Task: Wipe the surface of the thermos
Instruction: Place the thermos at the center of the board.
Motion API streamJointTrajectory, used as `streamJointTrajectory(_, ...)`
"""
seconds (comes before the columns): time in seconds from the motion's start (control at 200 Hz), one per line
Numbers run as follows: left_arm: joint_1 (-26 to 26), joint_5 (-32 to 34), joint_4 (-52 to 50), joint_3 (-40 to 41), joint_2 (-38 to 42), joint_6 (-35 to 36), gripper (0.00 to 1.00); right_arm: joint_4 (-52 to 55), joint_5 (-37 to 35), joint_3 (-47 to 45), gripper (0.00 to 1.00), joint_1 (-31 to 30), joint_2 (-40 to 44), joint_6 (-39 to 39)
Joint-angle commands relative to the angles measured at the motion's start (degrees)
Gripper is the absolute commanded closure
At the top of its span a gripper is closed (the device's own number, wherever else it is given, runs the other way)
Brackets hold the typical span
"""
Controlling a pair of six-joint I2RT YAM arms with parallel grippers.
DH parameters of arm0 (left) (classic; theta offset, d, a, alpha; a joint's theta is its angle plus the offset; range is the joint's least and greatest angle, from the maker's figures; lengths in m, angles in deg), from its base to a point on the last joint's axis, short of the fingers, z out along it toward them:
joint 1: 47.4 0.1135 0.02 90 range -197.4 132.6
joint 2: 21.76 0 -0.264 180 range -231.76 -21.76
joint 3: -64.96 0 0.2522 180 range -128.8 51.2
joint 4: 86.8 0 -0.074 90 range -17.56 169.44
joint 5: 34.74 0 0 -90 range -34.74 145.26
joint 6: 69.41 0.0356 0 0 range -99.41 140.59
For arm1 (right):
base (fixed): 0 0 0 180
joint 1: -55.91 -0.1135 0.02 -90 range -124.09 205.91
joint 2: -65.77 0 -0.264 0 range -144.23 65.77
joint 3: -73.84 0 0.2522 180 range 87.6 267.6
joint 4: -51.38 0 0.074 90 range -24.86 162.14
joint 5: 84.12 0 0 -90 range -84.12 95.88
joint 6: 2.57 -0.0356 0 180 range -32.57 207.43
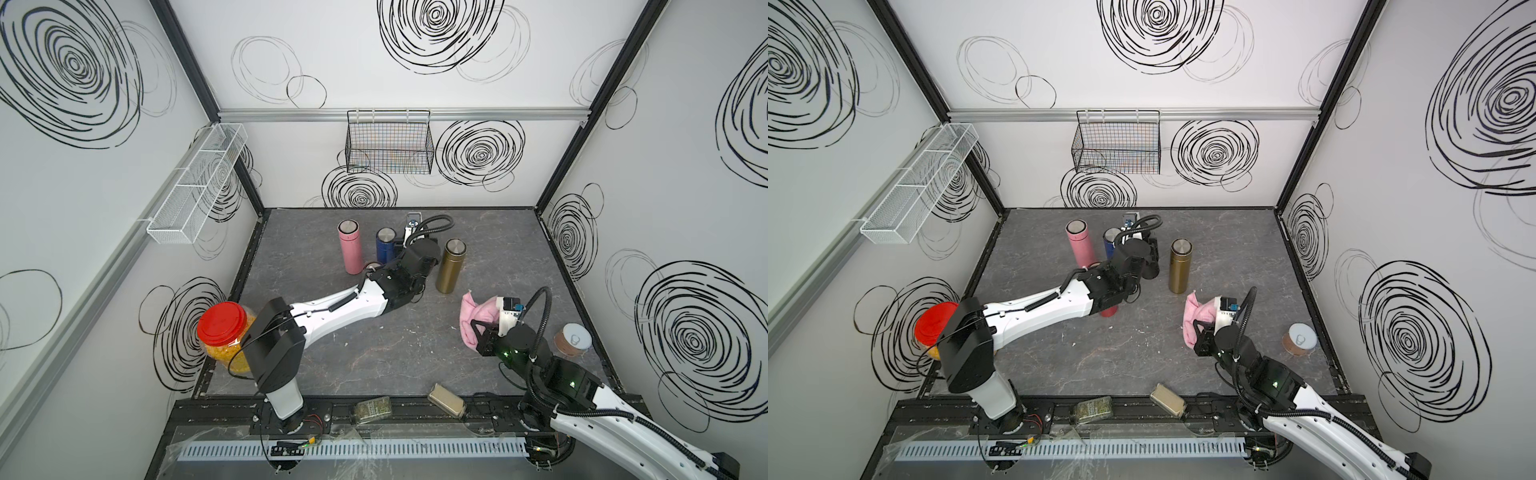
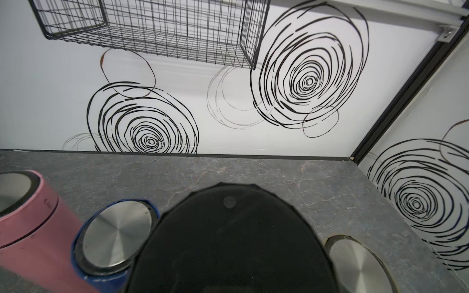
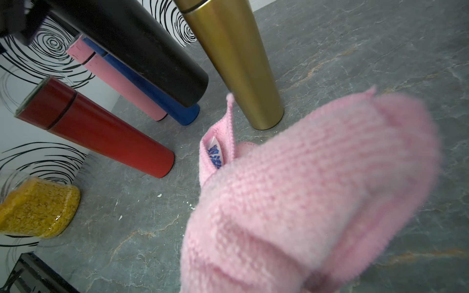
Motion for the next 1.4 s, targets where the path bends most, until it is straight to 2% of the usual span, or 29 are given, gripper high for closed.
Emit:
streamJointTrajectory(0.0,0.3,-1.84,2.22,-6.63,-2.9,2.82,1.0,1.48,-0.07,-1.15,1.0,0.44,-0.03,-1.75)
streamJointTrajectory(0.285,4.07,-5.0,0.99,-12.34,-9.74,1.02,1.0,1.36,0.36,-1.6,1.0,1.56,-0.56,-1.47)
streamJointTrajectory(0.701,5.54,-5.12,-2.69,-22.84,-20.76,2.33,1.0,-0.53,2.12,-2.19,1.0,3.72,-1.82,-0.41)
streamJointTrajectory(0.981,6.07,-4.68,-0.61,-20.68,-22.03,1.7,1.0,-0.88,2.63,-3.09,1.0,4.09,-0.71,-0.69)
streamJointTrajectory(1.121,6.07,-2.2,-0.02,-19.3,-21.48,2.55,1.0,-0.92,2.87,-3.19,1.0,4.18,-0.68,-0.94)
streamJointTrajectory(1.396,6.77,-2.77,3.2,-16.12,-21.51,2.6,1.0,-2.93,3.42,-3.42,1.0,4.18,-2.82,-0.96)
